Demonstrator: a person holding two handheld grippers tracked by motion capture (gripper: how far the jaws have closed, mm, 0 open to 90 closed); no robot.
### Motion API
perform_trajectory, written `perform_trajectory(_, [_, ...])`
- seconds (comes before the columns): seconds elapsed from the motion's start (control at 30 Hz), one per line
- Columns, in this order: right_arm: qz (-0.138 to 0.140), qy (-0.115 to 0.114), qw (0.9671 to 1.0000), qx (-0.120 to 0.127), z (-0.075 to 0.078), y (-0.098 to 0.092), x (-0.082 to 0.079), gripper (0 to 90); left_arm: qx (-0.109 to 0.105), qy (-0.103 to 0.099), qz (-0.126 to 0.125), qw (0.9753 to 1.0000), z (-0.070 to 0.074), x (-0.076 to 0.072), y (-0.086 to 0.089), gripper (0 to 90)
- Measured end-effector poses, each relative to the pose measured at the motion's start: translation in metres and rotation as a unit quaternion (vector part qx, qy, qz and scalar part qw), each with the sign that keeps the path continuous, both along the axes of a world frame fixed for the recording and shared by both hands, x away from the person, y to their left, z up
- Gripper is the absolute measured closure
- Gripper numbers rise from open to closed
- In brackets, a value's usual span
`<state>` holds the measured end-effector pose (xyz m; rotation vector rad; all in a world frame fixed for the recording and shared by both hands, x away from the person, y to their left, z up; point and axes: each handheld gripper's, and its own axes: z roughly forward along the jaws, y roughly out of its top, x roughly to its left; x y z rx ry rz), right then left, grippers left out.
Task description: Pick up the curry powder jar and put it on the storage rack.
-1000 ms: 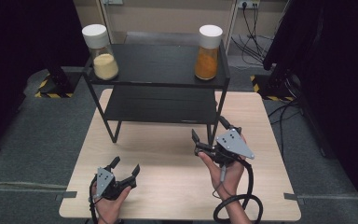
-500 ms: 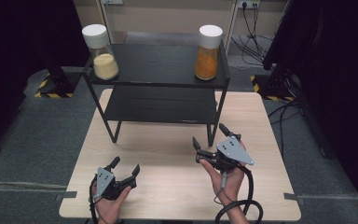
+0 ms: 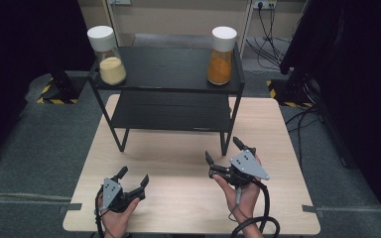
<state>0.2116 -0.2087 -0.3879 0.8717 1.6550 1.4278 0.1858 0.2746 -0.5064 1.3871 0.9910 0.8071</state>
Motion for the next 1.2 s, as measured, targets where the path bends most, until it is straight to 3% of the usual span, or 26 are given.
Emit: perform_trajectory(1.2, [0.0,0.04,0.9992,0.0,-0.043,-0.011,-0.009,4.9,-0.001,0.0,0.001,1.0,0.0,0.0,0.0,13.4])
